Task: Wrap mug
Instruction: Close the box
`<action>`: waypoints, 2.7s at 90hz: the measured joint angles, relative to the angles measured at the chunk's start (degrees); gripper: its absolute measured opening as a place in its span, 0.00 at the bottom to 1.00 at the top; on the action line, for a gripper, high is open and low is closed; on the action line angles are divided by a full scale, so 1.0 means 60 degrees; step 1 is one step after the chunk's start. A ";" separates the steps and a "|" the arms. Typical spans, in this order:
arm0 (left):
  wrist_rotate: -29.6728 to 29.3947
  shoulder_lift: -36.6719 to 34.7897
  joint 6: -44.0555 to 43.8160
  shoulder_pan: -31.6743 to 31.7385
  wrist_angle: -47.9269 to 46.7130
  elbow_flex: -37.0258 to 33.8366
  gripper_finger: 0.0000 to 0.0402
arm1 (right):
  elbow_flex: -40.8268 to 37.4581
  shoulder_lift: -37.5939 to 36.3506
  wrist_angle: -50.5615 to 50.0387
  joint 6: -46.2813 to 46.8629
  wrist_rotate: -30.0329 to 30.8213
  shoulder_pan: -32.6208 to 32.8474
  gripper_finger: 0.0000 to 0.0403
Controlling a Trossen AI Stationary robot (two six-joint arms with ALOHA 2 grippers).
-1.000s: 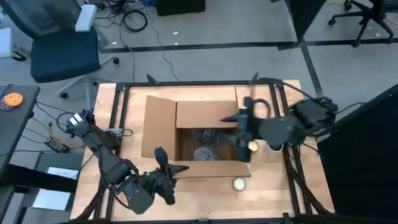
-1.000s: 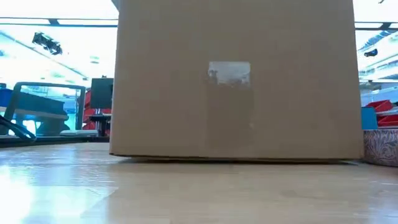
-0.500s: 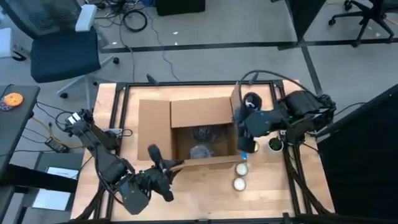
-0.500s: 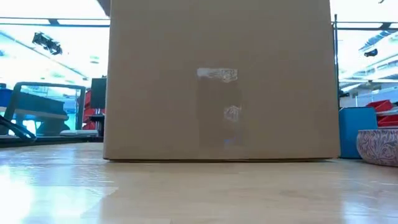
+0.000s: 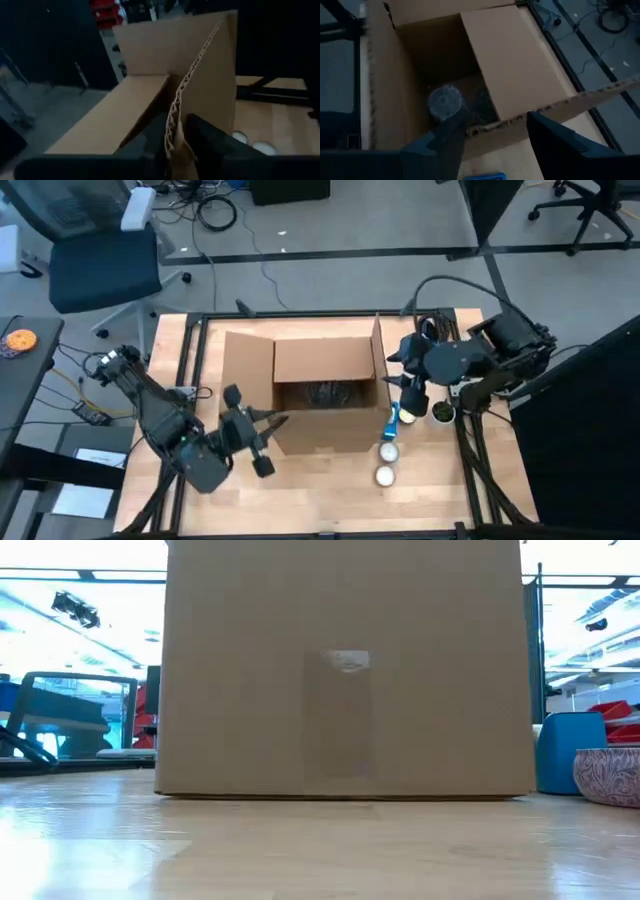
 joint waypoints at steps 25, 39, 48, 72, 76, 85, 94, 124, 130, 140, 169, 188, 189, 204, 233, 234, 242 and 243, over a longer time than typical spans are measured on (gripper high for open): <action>0.0664 -0.0115 -0.0543 0.1009 -0.1610 0.0028 0.34 | 0.0000 0.0023 0.0002 -0.0064 0.0084 -0.0056 0.46; 0.0744 -0.0095 -0.1077 0.1642 -0.2502 0.0024 0.42 | 0.0000 0.0025 0.0004 -0.0060 0.0087 -0.0058 0.46; 0.0748 -0.0068 -0.1357 0.1947 -0.2982 0.0024 0.45 | 0.0000 0.0025 0.0007 -0.0067 0.0084 -0.0058 0.46; 0.1891 0.0591 -0.1831 0.2648 -0.4237 0.0013 0.46 | 0.0000 0.0025 0.0007 -0.0234 0.0092 -0.0058 0.46; 0.2128 0.0815 -0.1847 0.2737 -0.4261 0.0013 0.46 | 0.0000 0.0025 0.0010 -0.0260 0.0157 -0.0058 0.46; 0.2301 0.1198 -0.1923 0.2834 -0.4169 0.0044 0.46 | 0.0000 0.0025 0.0007 -0.0342 0.0339 -0.0062 0.46; 0.2312 0.1435 -0.1937 0.2900 -0.4195 0.0052 0.46 | -0.0065 0.0071 0.0020 -0.0344 0.0424 -0.0188 0.46; 0.2255 0.1427 -0.0966 0.2936 -0.3416 0.0032 0.46 | -0.1993 0.0099 0.1404 -0.0492 0.0453 -0.0404 0.46; 0.2244 0.1427 -0.0537 0.2952 -0.3215 0.0031 0.46 | -0.2239 0.0143 0.1978 -0.0931 0.0171 -0.0357 0.46; 0.2584 0.1431 0.0189 0.2954 -0.2919 0.0026 0.46 | -0.2566 0.0161 0.2874 -0.1425 -0.0610 -0.0372 0.46; 0.3893 0.1434 0.1766 0.2968 -0.2625 0.0017 0.46 | -0.4292 0.0153 0.3103 -0.1295 -0.1459 -0.0872 0.46; 0.4748 0.1438 0.2054 0.3011 -0.2699 0.0049 0.46 | -0.5608 0.0093 0.3994 -0.1142 -0.2074 -0.1296 0.46; 0.4831 0.1443 0.2066 0.3011 -0.2702 0.0069 0.46 | -0.5660 0.0089 0.4055 -0.1142 -0.2104 -0.1311 0.46; 0.5445 0.1517 0.2495 0.3009 -0.3190 0.0800 0.46 | -0.5949 0.0084 0.4557 -0.1195 -0.2485 -0.1451 0.46; 0.7311 0.1503 0.0989 0.2164 -0.7144 0.4568 0.46 | -0.5963 0.0101 0.4765 -0.1284 -0.2641 -0.1453 0.46; 0.7364 0.1504 0.0828 0.2112 -0.7358 0.4722 0.46 | -0.5963 0.0103 0.4765 -0.1284 -0.2641 -0.1453 0.46; 0.7402 0.1427 -0.0791 0.1725 -0.8517 0.5627 0.46 | -0.5967 0.0106 0.4756 -0.1272 -0.2639 -0.1453 0.46; 0.7418 0.1369 -0.0940 0.1696 -0.8446 0.5656 0.46 | -0.5967 0.0106 0.4754 -0.1264 -0.2635 -0.1453 0.46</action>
